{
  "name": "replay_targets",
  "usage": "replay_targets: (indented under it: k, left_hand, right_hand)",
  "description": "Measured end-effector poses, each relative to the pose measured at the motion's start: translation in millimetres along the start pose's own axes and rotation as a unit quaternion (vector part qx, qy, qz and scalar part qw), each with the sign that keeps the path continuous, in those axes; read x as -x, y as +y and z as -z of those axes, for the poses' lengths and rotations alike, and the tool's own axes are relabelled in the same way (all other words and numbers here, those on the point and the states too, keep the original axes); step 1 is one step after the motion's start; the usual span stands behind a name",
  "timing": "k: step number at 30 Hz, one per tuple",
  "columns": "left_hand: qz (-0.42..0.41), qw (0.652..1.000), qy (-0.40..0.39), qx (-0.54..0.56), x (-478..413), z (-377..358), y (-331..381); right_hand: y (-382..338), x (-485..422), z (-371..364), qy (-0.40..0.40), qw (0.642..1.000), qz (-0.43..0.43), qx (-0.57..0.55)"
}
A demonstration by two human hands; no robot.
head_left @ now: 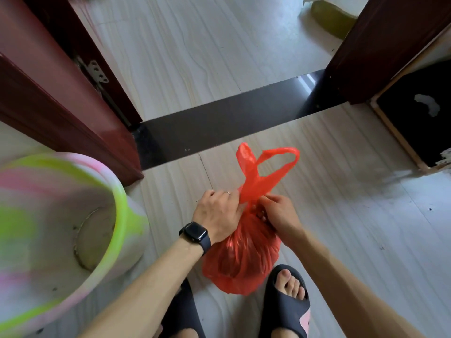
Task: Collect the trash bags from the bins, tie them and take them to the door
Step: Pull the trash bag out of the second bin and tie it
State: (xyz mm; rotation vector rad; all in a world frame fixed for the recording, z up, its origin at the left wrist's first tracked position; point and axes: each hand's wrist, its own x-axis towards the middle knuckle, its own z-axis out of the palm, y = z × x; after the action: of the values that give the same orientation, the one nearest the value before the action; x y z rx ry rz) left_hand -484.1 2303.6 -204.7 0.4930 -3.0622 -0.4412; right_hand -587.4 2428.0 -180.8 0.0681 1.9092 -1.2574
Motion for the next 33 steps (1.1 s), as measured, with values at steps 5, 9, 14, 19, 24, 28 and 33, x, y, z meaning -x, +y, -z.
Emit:
replay_targets:
  k: [5, 9, 14, 19, 24, 28, 33]
  left_hand:
    - [-0.064, 0.996, 0.034, -0.051, -7, 5, 3]
    - [-0.101, 0.988, 0.115, 0.034, -9, -2, 8]
    - [-0.148, 0.975, 0.165, 0.006, -12, -15, 5]
    - [-0.163, 0.973, 0.134, -0.091, -21, -11, 5]
    - [-0.22, 0.95, 0.169, -0.139, -20, -7, 23]
    - [-0.186, 0.967, 0.16, -0.061, -11, -12, 25]
    - [0.018, 0.983, 0.005, 0.182, -5, -1, 18]
  right_hand:
    - [12, 3, 2, -0.027, 0.997, 0.032, -0.061]
    - [20, 1, 5, -0.005, 0.992, 0.122, -0.033]
    - [27, -2, 8, 0.034, 0.994, 0.097, -0.035]
    - [23, 2, 5, -0.068, 0.983, 0.05, -0.163]
    - [16, 0, 3, 0.027, 0.99, 0.0, -0.14]
    - [21, -4, 9, 0.044, 0.978, -0.032, -0.203]
    - [18, -12, 13, -0.042, 0.943, -0.111, -0.312]
